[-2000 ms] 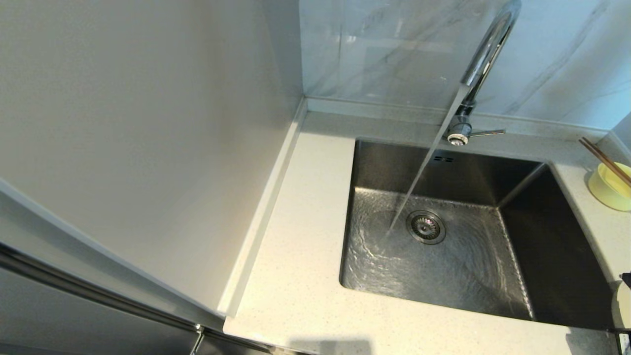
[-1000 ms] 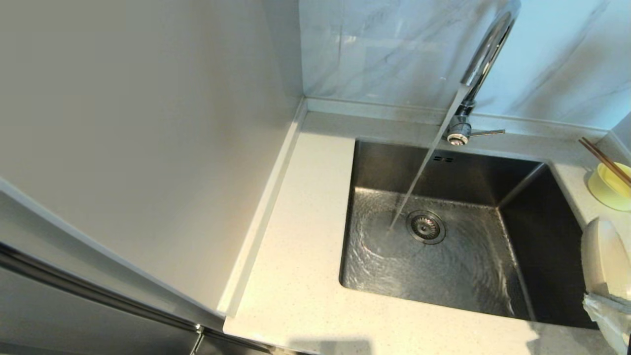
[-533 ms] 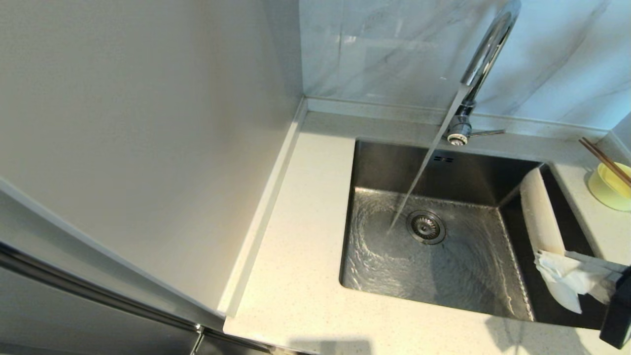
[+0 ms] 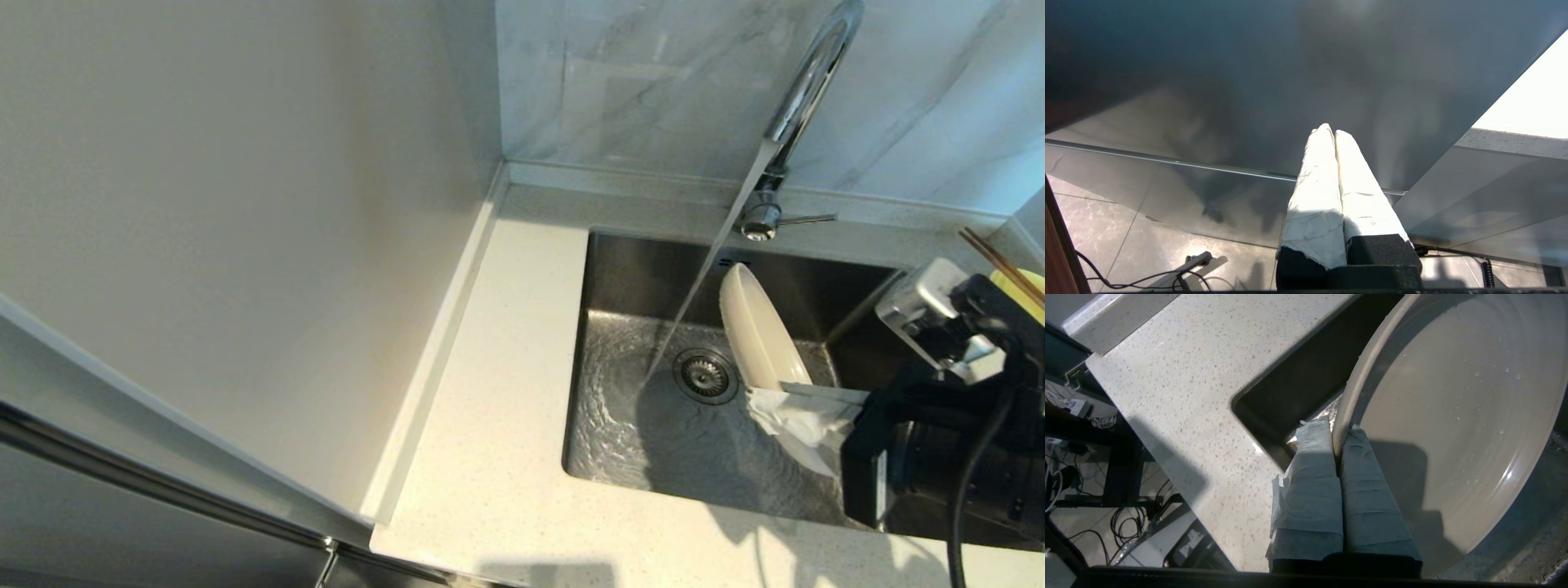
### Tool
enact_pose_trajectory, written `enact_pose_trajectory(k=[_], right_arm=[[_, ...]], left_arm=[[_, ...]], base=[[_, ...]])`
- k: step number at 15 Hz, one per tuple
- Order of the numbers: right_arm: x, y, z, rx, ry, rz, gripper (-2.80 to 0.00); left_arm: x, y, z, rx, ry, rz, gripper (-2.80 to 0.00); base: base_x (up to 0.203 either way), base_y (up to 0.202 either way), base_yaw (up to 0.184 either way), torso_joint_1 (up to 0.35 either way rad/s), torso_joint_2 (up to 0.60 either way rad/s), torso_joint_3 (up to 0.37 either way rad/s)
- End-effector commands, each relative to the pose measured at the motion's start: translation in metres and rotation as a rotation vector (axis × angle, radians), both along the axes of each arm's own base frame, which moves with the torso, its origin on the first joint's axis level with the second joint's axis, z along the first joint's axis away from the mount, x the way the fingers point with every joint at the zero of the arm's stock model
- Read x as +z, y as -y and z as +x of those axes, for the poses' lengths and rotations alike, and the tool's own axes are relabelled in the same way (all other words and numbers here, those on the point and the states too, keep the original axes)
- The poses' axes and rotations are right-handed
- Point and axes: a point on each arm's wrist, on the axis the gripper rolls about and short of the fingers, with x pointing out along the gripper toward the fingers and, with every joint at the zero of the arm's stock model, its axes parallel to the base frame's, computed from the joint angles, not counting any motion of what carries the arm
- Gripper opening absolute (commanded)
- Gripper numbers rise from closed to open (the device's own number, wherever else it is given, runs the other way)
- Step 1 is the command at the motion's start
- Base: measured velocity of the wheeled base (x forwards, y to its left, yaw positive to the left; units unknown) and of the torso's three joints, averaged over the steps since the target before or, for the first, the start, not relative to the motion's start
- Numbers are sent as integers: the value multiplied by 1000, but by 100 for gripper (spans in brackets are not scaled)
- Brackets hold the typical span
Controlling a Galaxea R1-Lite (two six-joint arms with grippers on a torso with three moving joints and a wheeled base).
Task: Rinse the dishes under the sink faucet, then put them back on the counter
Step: Rinse the plate
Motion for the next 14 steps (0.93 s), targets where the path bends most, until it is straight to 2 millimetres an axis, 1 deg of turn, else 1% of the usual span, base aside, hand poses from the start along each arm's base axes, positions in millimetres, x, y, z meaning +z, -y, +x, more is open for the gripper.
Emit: enact_pose_trajectory(k=[1, 3, 7, 9, 11, 14], right_arm=[[-4, -16, 17, -15, -22, -32, -280], [0, -30, 29, -74, 4, -47, -280], [-2, -53, 46, -134, 28, -70, -280], [-6, -59, 54, -155, 34, -73, -280], [-5, -64, 60, -189, 48, -74, -280], [-7, -72, 75, -287, 45, -65, -280]], left_arm=[[0, 0, 0, 1, 0, 0, -280], [0, 0, 0, 1, 0, 0, -280], [0, 0, 0, 1, 0, 0, -280], [0, 0, 0, 1, 0, 0, -280], [0, 0, 0, 1, 0, 0, -280], [0, 0, 0, 1, 0, 0, -280]], base=[[0, 0, 0, 0, 0, 0], [0, 0, 0, 0, 0, 0], [0, 0, 0, 0, 0, 0], [0, 0, 0, 0, 0, 0], [0, 0, 0, 0, 0, 0], [0, 0, 0, 0, 0, 0]])
